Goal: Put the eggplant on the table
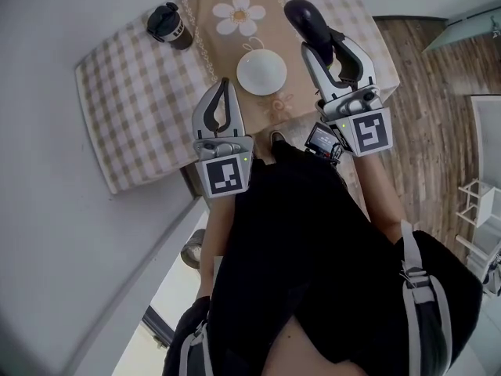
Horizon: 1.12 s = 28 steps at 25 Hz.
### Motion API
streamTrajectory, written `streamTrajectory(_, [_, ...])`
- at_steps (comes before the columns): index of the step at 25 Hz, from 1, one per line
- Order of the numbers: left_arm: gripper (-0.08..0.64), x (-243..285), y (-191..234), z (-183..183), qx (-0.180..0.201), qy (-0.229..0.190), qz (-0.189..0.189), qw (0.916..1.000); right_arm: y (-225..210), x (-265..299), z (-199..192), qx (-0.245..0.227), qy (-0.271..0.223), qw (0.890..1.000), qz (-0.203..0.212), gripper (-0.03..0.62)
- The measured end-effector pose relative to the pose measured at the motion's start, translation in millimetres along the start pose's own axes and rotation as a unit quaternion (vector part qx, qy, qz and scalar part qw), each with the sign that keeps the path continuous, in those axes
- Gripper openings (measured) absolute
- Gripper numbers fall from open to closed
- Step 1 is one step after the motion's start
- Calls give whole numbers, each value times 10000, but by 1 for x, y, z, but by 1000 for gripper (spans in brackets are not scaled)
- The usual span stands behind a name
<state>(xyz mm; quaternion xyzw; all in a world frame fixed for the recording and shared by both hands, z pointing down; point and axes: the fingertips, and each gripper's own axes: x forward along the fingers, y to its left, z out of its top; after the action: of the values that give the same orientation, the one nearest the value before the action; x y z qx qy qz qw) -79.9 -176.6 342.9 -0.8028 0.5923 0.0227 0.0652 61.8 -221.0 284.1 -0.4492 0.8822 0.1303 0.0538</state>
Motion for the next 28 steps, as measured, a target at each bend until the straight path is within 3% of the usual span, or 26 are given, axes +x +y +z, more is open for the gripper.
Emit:
streamTrajectory(20, [3, -7, 20, -24, -38, 279, 66, 9996, 28, 7, -84, 175, 969, 9948, 268, 175])
streamTrajectory(28, [3, -4, 23, -34, -56, 369, 29, 9993, 48, -2, -128, -108, 1404, 9886, 528, 175])
